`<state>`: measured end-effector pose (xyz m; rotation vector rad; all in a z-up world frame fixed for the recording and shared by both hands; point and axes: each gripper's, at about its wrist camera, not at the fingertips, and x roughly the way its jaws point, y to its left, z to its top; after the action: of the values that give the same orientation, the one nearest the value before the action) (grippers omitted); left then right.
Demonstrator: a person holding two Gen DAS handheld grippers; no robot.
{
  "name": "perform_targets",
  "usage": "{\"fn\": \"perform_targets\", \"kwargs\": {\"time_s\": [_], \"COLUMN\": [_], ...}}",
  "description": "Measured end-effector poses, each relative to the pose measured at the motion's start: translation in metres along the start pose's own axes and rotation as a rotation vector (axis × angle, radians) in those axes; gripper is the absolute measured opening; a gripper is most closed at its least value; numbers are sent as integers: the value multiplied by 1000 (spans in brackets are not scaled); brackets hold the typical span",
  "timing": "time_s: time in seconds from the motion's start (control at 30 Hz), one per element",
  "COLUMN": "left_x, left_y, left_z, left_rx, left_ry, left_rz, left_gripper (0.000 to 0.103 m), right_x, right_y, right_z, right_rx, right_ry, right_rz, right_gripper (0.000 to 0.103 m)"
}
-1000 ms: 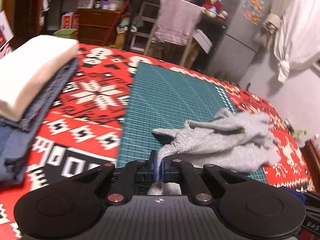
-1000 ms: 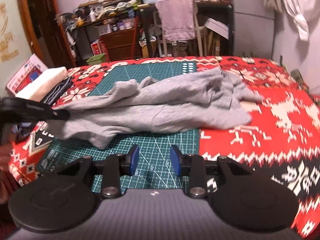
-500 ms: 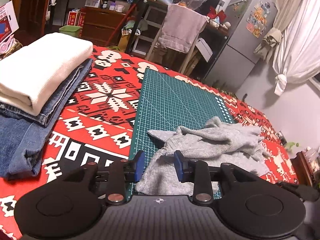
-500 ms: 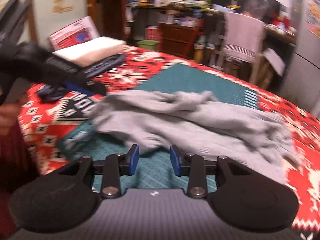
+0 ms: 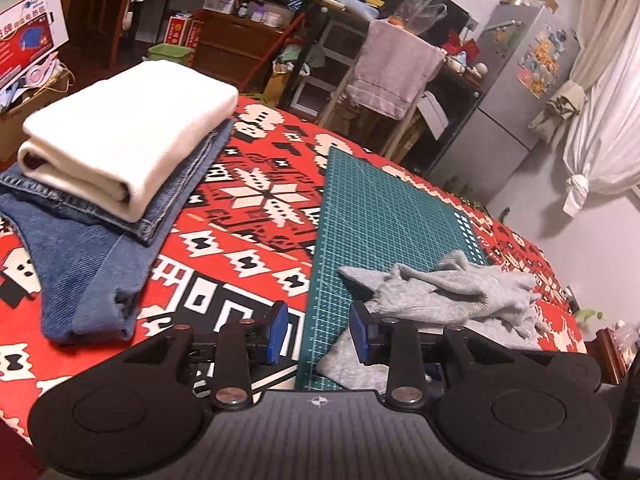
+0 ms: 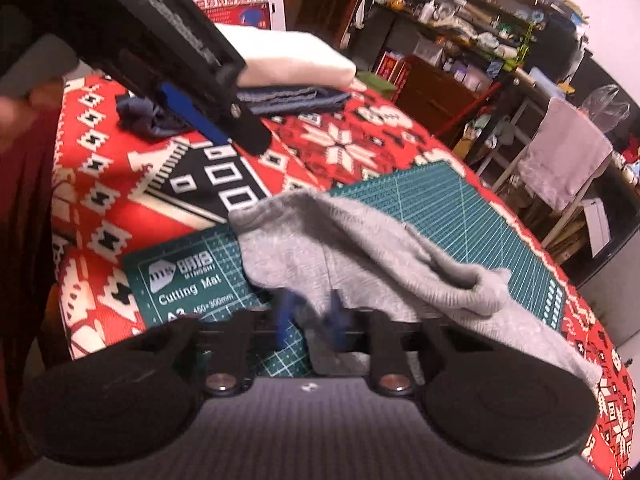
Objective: Fold clothes
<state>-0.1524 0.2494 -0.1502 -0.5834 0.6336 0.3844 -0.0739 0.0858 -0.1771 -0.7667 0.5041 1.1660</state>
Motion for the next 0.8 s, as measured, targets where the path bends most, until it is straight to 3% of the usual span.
{"fn": "perform_targets", "kwargs": {"time_s": [0.1, 0.3, 0.4, 0.57, 0.77, 0.8], "left_x": [-1, 3, 7, 12, 26, 29], "left_y": [5, 5, 2, -7, -26, -31], "left_z": [0, -2, -4, -8, -16, -18], "left_rx": [-10, -9, 1, 34, 163, 189], "left_ry": [2, 15, 29, 53, 118, 141], "left_rz": [1, -11, -18, -37, -68, -82], "left_gripper": [33, 33, 33, 33, 33, 28], "right_x": [-8, -34, -32, -13, -9, -10], "right_y": [-15, -89, -119, -134, -128, -127], "right_z": [-3, -37, -64, -90, -92, -92], "right_rx": [128, 709, 913, 1045, 1004, 1000], "right_ry": [-33, -154, -139, -61, -56, -58], "right_rz": [24, 62, 58, 50, 34, 34], "right_gripper": [3, 3, 4, 4, 6, 6]}}
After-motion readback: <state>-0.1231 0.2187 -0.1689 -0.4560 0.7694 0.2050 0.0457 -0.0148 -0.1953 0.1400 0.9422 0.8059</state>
